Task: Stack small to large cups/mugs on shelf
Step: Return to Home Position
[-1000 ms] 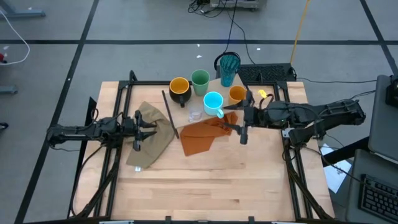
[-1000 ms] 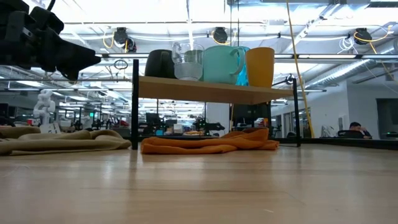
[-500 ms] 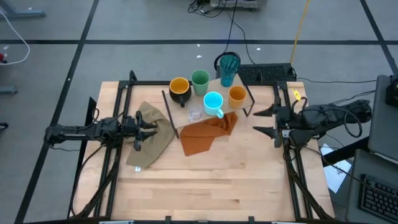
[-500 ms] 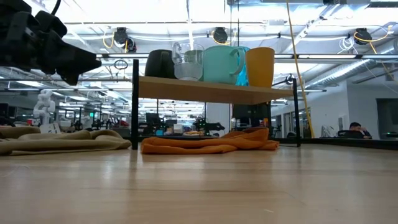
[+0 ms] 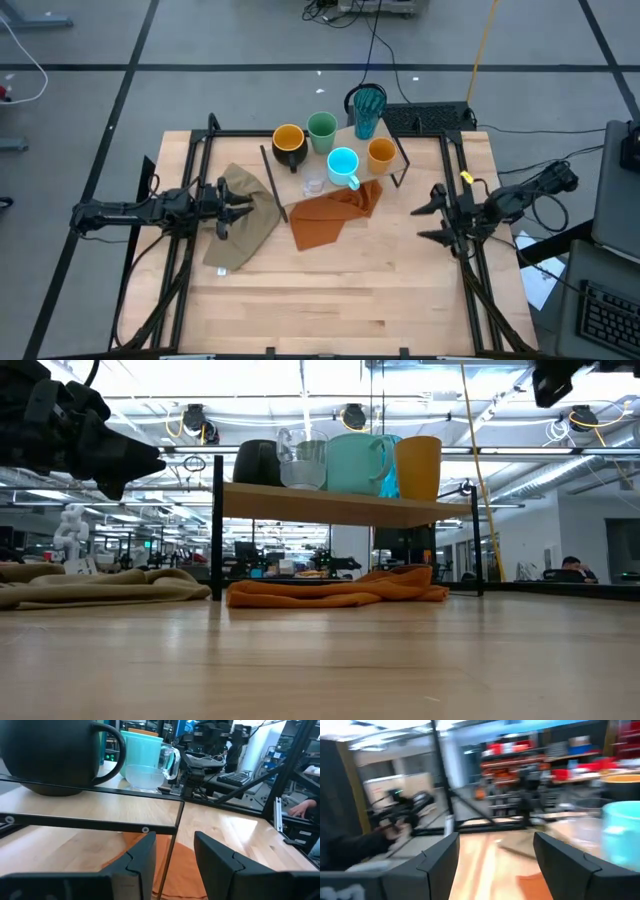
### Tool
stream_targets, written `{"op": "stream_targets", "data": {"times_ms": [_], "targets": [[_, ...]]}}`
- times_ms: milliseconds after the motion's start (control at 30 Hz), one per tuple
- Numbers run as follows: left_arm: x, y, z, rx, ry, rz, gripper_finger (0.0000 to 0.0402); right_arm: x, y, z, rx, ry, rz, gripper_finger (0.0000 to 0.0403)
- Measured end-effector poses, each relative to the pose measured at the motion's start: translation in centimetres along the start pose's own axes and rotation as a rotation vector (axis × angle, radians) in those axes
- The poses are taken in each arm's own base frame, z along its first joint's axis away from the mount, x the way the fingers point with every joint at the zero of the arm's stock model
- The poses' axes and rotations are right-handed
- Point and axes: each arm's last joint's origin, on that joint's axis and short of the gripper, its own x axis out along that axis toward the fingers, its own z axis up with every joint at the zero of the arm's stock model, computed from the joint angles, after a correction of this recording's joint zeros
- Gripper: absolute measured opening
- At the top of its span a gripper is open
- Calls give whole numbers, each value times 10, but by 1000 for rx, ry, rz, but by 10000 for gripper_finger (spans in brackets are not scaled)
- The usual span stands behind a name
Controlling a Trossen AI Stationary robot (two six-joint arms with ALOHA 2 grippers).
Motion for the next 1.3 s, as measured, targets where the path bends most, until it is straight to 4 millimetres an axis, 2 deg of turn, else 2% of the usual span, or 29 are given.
{"op": "stream_targets", "data": {"times_ms": [167, 367, 467, 600, 833, 933, 1100, 1300], "targets": [[0, 0, 0, -16, -6, 17, 134, 1, 10, -5, -25, 45, 202, 247], [0, 1, 1, -37, -15, 41, 133, 2, 19, -33, -66, -49, 429, 247], [0, 1, 1, -50, -18, 45, 133, -1, 20, -48, -25, -86, 518, 247], [0, 1, 1, -59, -20, 52, 133, -4, 22, -58, 75, -74, 637, 247], [0, 2, 2, -83, -29, 72, 134, -7, 25, -64, 112, -19, 731, 247], [0, 2, 2, -95, -30, 73, 133, -8, 25, -75, 96, -3, 745, 247], [0, 2, 2, -110, -33, 77, 134, -11, 25, -70, 165, -57, 768, 247], [0, 2, 3, -111, -48, 91, 134, -10, 26, -80, 175, 56, 765, 247]]}}
